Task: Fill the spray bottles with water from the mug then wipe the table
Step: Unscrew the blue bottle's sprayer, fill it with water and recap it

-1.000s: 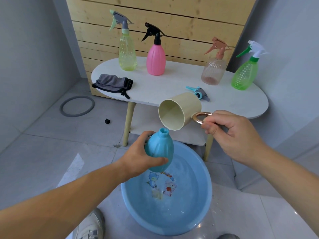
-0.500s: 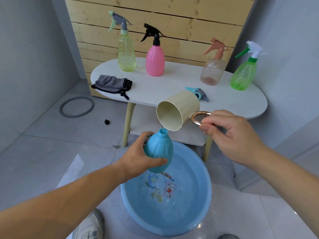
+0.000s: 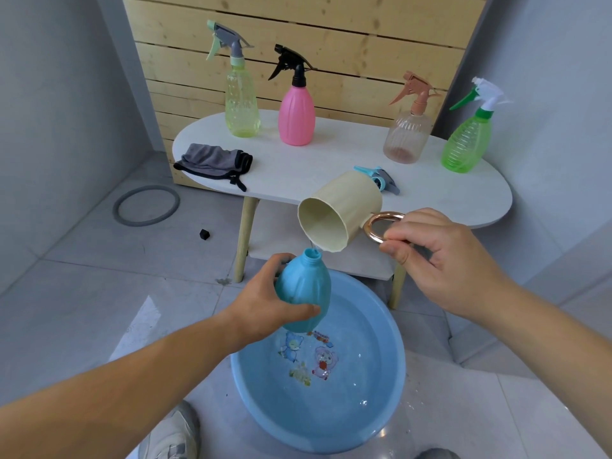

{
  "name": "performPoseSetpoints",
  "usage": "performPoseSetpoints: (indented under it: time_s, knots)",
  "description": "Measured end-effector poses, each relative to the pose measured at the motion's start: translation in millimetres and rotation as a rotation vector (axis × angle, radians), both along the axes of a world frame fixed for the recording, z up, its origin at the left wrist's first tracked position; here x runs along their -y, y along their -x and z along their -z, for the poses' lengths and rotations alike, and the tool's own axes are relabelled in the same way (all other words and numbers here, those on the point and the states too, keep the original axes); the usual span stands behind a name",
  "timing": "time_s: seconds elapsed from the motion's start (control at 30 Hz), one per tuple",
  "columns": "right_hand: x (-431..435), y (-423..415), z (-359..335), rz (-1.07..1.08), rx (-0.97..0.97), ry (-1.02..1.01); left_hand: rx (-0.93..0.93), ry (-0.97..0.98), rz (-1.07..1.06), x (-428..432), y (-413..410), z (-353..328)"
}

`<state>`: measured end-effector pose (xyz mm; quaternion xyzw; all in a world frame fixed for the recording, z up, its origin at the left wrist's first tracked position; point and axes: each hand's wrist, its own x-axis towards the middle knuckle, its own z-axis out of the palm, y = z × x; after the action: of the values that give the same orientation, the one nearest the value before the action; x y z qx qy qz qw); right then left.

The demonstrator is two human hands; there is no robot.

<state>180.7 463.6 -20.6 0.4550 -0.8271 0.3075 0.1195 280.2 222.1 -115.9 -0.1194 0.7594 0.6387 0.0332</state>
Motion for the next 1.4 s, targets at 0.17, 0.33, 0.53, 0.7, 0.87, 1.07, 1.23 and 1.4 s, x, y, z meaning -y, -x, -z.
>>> performPoseSetpoints:
  time_s: [0.17, 0.33, 0.53, 0.7, 0.87, 1.07, 1.23, 1.4]
  knots:
    - [-0.9, 1.3, 1.8, -0.017, -0.027, -0.004, -0.003, -0.004, 0.003, -0.1, 0.2, 0.8]
    - [0.2, 2.3, 2.7, -0.030, -0.091, -0.024, 0.000, -0.003, 0.005, 0.7, -0.6, 1.6]
    - [-0.1, 2.2, 1.5, -0.044, -0.204, -0.060, 0.000, 0.003, 0.004, 0.5, -0.2, 1.3]
    - [0.2, 2.6, 1.7, -0.087, -0.370, -0.109, 0.006, 0.014, 0.005, 0.4, 0.5, 1.5]
    - [1.0, 0.4, 5.2, -0.027, -0.164, -0.039, -0.001, 0.020, -0.006, 1.0, 1.1, 1.2]
    - [5.4, -6.7, 3.5, 0.190, 0.487, 0.214, -0.018, 0.015, -0.004, -2.4, 8.1, -3.2]
    - [6.7, -0.6, 0.6, 0.307, 0.794, 0.438, -0.037, 0.029, 0.002, -7.5, 14.0, -10.8]
    - [-3.7, 30.2, -6.4, 0.404, 0.883, 0.625, -0.065, 0.045, 0.019, -16.2, 24.0, -24.0]
